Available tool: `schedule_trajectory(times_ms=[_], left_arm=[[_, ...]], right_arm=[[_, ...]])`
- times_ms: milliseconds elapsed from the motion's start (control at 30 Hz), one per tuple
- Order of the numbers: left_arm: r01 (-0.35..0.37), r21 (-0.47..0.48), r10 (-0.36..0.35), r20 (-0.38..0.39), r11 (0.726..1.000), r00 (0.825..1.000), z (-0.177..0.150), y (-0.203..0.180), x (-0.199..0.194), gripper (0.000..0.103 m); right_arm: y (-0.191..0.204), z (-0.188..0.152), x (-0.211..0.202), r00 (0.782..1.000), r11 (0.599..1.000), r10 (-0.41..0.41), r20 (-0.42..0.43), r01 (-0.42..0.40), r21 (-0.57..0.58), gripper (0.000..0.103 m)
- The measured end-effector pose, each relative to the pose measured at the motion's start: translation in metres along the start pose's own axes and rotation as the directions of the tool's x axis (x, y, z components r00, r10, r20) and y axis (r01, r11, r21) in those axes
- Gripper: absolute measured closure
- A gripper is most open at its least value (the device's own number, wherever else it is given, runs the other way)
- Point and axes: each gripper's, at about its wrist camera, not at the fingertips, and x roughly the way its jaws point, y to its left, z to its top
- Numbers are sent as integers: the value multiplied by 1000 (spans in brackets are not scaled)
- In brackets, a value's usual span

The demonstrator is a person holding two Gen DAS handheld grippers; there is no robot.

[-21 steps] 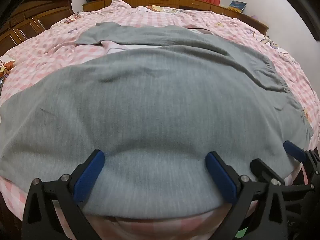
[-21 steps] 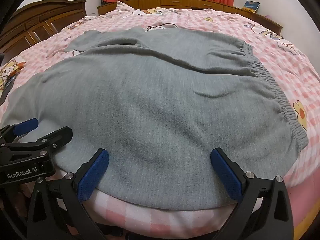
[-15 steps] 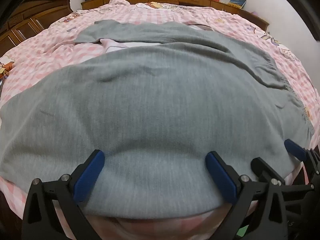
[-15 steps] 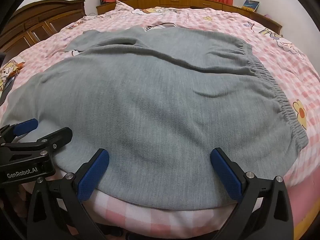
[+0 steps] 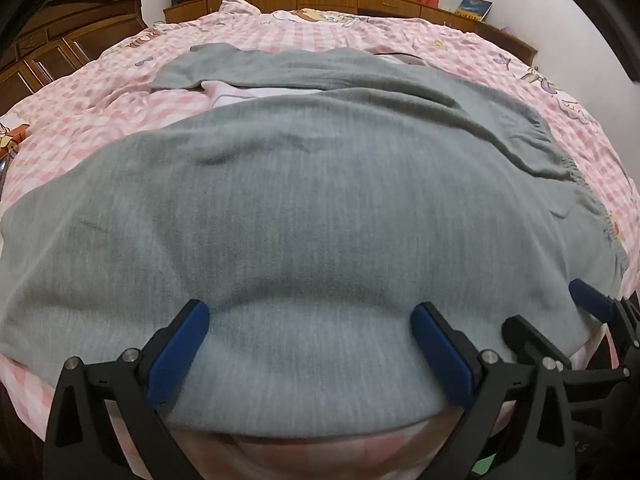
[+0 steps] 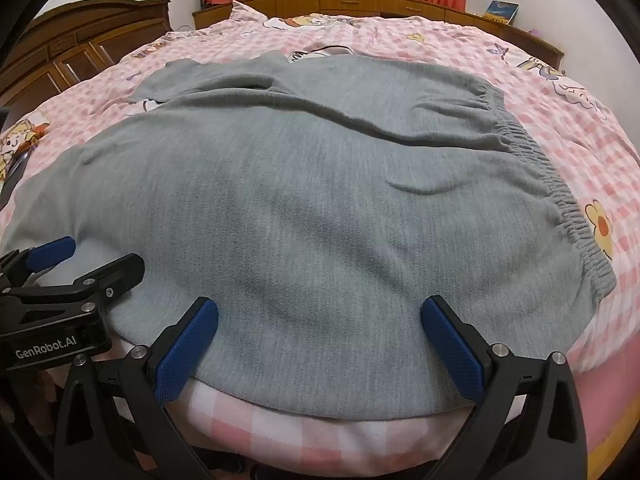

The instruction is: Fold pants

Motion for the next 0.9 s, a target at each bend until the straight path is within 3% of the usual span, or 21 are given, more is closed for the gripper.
schedule_trajectory(times_ms=[667,900], left_arm=[[1,19,-1,10,1000,1000,0,-1,0,0],[58,46,-57,-28,997,998,3,8,-11,1]], right_arm=[[2,-1,0,1000,1000,-8,-5,8,-27,0],[0,6,-2,997,997,42,-62,-46,-62,0]])
